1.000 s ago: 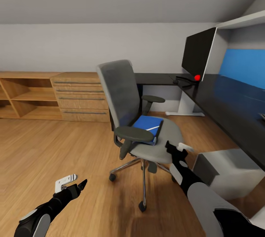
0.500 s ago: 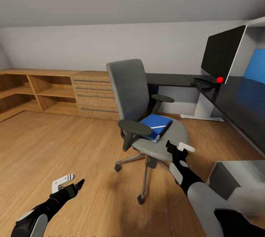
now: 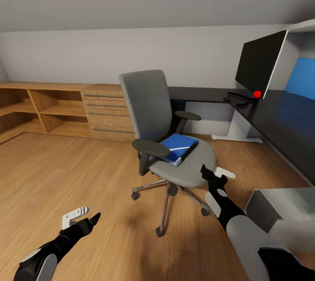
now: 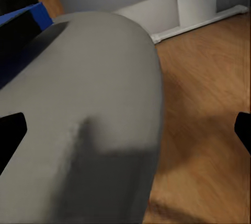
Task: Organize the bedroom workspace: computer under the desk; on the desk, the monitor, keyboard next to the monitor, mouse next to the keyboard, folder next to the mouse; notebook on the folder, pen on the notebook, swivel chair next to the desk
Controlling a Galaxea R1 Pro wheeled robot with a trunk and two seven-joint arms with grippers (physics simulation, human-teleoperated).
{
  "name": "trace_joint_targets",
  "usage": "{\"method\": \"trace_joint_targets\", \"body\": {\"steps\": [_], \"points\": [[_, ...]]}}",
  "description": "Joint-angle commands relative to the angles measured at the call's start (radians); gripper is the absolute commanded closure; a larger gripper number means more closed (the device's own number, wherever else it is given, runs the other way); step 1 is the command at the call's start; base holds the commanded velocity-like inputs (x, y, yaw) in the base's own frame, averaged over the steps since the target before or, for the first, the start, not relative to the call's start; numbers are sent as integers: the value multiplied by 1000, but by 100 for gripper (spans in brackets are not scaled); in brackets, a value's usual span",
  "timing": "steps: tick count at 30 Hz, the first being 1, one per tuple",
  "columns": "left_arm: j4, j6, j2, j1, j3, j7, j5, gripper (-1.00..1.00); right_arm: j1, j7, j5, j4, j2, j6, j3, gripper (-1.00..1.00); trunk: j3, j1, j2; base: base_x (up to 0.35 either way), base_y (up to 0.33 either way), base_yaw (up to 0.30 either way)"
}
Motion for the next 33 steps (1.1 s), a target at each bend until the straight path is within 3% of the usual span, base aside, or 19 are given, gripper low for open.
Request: {"method": "trace_joint_targets", "body": {"steps": [1,9,33], "points": [[-1,6,0,0,2,-3,3,-100,-1,2,-7,1,0,-5,-3,-100,-1,0,0,0,0,-263],[-1,6,0,0,2,-3,3,-100,-1,2,-7,0,0,-5,-3,-100,-1,0,0,0,0,-203],[0,5,0,0,3,-3,5,-100,-1,5,-9,0,-1,-1,-3,-100,-1,0,0,110,0,-7]]}}
